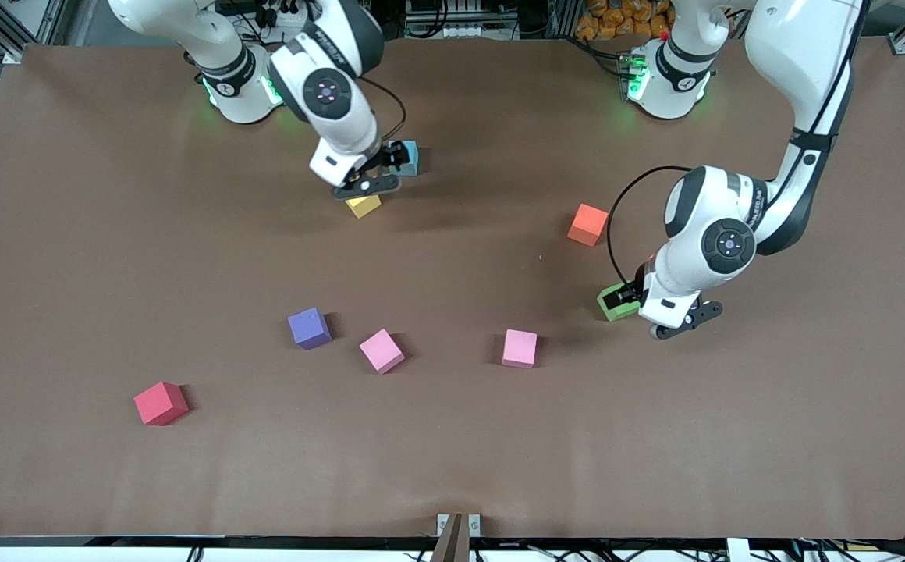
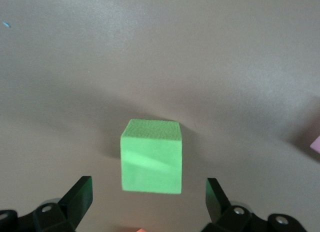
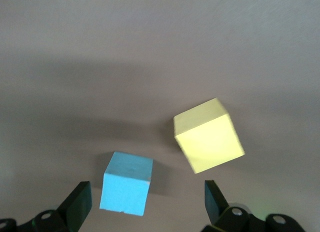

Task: Arrange blocks into number 1
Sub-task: 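Grasp the green cube with the left gripper while the right gripper reaches cyan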

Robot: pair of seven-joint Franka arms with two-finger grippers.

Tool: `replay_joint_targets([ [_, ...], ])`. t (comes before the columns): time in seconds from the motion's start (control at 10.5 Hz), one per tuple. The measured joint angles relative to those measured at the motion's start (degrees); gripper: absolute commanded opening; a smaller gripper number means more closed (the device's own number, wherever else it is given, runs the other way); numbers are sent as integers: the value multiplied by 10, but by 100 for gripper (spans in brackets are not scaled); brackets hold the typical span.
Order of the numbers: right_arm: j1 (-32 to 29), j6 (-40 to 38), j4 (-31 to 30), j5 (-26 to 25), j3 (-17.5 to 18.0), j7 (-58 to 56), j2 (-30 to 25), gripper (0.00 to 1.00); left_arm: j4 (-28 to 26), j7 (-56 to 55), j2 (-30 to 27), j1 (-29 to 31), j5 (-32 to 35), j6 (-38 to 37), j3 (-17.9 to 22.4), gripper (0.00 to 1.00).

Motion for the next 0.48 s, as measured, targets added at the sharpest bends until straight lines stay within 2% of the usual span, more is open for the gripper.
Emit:
replay_joint_targets([
  [0.29,25,37,-3,18,15,0,29,100,-3,-11,34,-7,4,41,0,100],
  [0.48,37,53,-11,29,20,0,48,100,-3,-19,53,-9,31,46,0,100],
])
